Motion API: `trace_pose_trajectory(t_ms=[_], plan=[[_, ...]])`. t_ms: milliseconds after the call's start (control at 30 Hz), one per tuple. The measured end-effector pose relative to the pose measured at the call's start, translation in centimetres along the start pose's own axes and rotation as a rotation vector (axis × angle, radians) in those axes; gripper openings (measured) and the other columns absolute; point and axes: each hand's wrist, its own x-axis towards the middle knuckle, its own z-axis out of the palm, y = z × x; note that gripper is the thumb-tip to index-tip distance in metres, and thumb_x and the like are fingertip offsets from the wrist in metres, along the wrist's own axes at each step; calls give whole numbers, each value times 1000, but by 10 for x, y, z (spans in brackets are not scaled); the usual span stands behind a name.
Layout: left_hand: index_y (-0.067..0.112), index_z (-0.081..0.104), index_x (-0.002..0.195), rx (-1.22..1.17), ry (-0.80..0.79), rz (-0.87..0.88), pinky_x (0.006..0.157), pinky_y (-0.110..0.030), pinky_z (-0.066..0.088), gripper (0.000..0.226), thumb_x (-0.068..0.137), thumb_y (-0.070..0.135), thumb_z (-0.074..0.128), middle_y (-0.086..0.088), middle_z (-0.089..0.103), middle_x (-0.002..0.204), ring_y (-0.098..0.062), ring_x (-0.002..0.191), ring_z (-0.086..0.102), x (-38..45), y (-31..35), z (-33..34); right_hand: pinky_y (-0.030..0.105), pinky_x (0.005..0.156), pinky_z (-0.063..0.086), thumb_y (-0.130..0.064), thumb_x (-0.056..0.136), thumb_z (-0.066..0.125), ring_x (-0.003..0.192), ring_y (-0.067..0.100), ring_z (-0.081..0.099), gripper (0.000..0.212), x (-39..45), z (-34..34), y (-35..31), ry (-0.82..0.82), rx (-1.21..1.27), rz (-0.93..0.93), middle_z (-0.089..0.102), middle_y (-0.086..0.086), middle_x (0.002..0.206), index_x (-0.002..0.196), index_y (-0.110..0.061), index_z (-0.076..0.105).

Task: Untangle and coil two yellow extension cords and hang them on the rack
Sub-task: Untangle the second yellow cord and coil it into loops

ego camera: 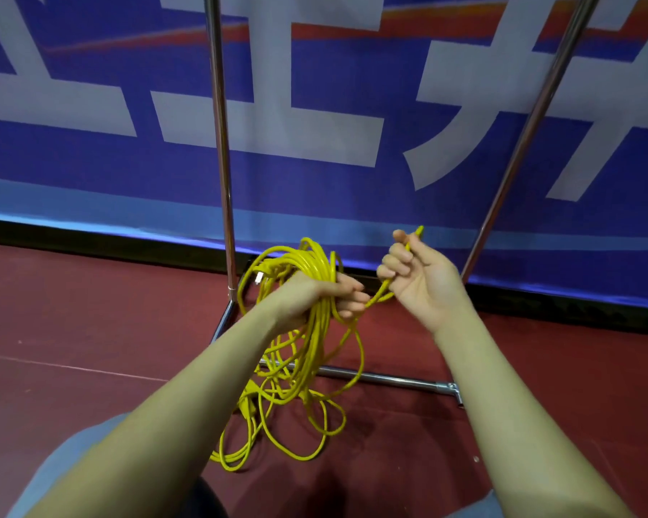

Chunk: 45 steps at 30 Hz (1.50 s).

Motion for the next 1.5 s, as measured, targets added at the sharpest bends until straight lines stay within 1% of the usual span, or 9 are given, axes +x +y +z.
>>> trace_pose_trajectory(t_ms=[200,333,467,633,767,933,1167,1300,1500], plan=[[3,67,105,276,-77,42,65,-14,47,20,86,-2,60,-6,69,89,-5,73,62,0,-8,10,18,42,34,-19,99,33,39,7,29,27,2,1,-8,69,260,-31,34,-6,49,80,-9,51],[4,65,105,253,-160,6,79,-30,47,28,77,4,64,-13,68,101,-20,90,64,3,-12,18,19,44,34,-19,101,30,40,7,30,30,3,0,-13,80,316,-69,35,-6,50,82,-9,51],[4,64,92,208,-199,28,78,-38,51,15,85,-7,57,-9,70,85,-22,78,69,4,-12,24,21,56,35,-19,102,30,45,8,40,31,6,-4,-14,120,295,-113,45,-3,55,85,-8,52],[3,59,89,-28,-53,107,65,-34,57,17,90,-9,47,-5,70,73,-21,68,71,4,5,27,22,70,47,-23,101,36,82,16,61,26,10,-14,-9,194,-135,-24,65,7,91,97,-8,57],[5,57,90,-346,118,191,61,-34,58,17,93,-5,44,-5,71,70,-21,68,72,7,25,19,25,69,45,-16,98,44,76,20,60,19,4,-21,7,164,-551,88,67,8,84,91,-9,60],[5,58,93,-458,226,269,64,-34,58,14,94,-2,45,-6,72,78,-21,72,72,6,41,4,16,73,43,-9,91,57,80,5,64,12,-3,-20,24,-100,-984,144,70,1,92,99,-11,65],[4,58,103,-357,198,148,68,-28,58,19,95,0,41,-12,70,93,-17,76,72,2,38,-5,32,67,56,-7,94,53,58,12,66,11,-5,-6,21,84,-820,-118,62,3,71,88,-13,60],[3,59,98,-127,95,-46,66,-28,57,18,95,2,42,-11,73,80,-18,71,72,-2,27,-2,35,62,58,-7,94,52,60,19,69,7,-5,-1,2,173,-602,-199,62,4,70,89,-9,57],[0,62,100,22,-120,-118,77,-34,56,19,94,5,44,-16,72,90,-24,84,71,-6,16,8,36,68,60,-5,94,51,78,23,72,9,-1,-4,0,175,-373,-195,61,9,77,87,-10,50]])
